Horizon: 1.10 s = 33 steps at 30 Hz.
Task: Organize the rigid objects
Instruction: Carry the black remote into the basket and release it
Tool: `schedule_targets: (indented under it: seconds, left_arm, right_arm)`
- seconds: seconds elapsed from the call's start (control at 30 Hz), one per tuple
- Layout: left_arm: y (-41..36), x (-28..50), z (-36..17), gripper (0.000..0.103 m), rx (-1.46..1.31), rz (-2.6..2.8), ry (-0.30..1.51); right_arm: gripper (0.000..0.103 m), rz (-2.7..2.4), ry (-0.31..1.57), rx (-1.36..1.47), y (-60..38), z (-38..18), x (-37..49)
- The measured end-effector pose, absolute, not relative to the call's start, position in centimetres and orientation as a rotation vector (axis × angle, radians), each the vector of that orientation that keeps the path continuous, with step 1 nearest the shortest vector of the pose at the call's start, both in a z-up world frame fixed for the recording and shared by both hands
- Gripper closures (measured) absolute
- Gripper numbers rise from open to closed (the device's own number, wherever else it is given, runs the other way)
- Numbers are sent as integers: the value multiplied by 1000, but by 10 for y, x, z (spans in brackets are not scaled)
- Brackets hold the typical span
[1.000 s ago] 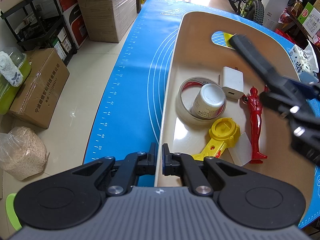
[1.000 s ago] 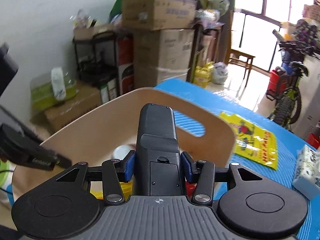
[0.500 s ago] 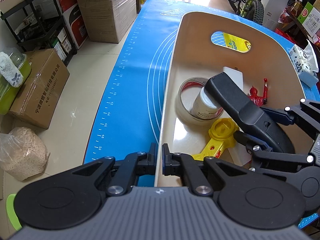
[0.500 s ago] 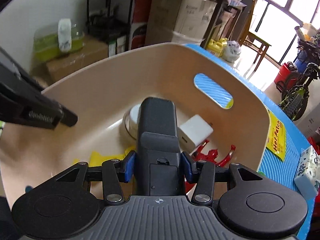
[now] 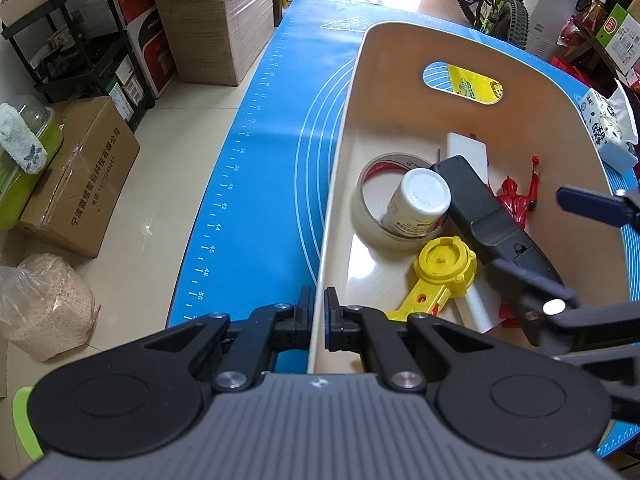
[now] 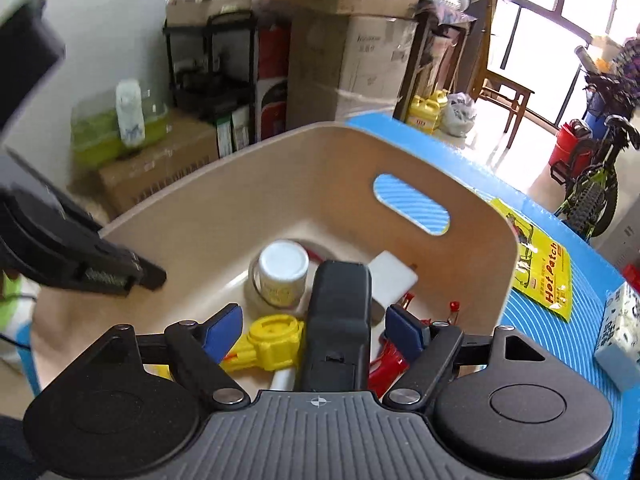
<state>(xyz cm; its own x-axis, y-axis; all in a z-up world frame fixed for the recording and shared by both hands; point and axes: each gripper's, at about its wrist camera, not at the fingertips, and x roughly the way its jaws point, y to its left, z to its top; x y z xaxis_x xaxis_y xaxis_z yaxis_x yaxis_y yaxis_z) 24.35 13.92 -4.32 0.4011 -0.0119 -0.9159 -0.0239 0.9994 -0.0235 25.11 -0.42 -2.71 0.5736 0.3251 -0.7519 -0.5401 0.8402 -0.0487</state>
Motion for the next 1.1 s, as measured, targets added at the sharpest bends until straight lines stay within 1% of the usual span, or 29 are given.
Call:
schedule_targets:
  seconds: [0.3,0.47,0.63,0.8,1.1]
  left_arm:
    - [139,244,-43,97,-34,7,1158]
    - [139,244,-43,97,-34,7,1158]
    - [139,244,-43,97,-34,8,1158]
    - [139,244,-43,97,-34,8,1158]
    - [140,243,-42,97,-42,6,1159]
  right_arm:
    - [20,464,721,-248,-27,8,246]
    - [19,378,662,-225,-52,18,244]
    - [19,285,645,-186,-90,23,249]
    - [19,201,664,-150,-129,6,261]
    - [19,110,728,-49,-173,-50,282]
